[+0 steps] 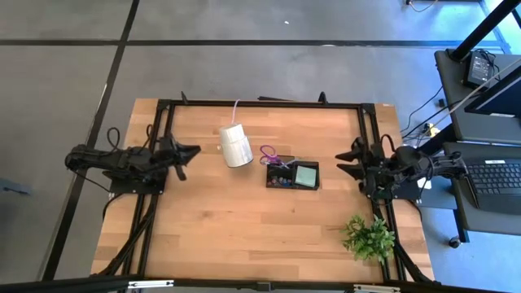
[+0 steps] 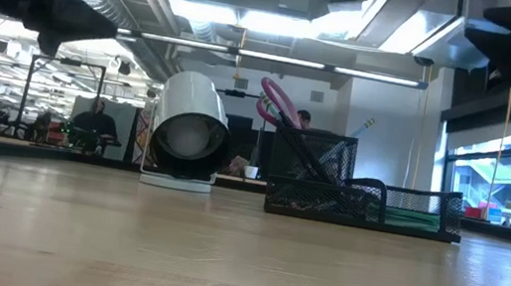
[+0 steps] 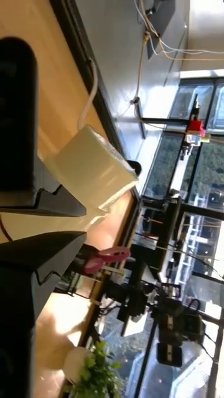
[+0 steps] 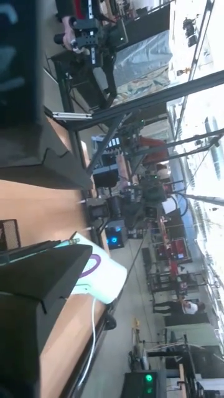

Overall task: Pick and place office supplies into organizer
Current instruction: Return to Home Position

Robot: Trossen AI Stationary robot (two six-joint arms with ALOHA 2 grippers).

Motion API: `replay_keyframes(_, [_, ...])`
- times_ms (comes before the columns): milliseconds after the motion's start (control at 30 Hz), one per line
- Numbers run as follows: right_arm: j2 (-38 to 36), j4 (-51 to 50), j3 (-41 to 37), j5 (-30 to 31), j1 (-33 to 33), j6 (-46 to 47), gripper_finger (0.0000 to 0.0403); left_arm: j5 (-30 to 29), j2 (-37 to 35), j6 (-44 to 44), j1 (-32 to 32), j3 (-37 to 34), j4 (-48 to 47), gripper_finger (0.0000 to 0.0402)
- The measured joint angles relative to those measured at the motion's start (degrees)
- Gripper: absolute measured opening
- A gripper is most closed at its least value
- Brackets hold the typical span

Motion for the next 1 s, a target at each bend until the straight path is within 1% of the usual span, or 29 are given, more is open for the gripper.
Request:
replay_keyframes(233, [0.0, 2.2, -3.0, 0.0, 0.0, 1.5, 0.0157, -0.1, 0.0, -0.5, 0.0, -3.1, 2.6, 0.0042])
replay_keyframes(500, [0.0, 8.8, -8.5, 0.0, 0.0, 1.4, 0.0157, -2.1, 0.1, 0.0, 0.0, -3.2, 2.9, 0.0042])
replay_keyframes(667, [0.0, 8.0, -8.9, 3.4, 0.0, 1.2, 0.0157, -4.1, 0.1, 0.4, 0.0, -3.2, 2.9, 0.0042])
replay_keyframes(767, [0.0, 7.6, -8.9, 8.2, 0.0, 0.1, 0.0157, -5.2, 0.1, 0.5, 0.0, -3.2, 2.9, 0.0042])
replay_keyframes(933, [0.0, 4.4, -8.9, 24.1, 0.0, 0.0, 0.0157, -7.7, 0.1, 1.4, 0.0, -3.2, 2.8, 0.0042])
replay_keyframes(1000, [0.2, 4.3, -8.9, 29.1, 0.0, -1.3, 0.0157, -8.0, 0.1, 2.0, 0.0, -3.2, 2.8, 0.0042])
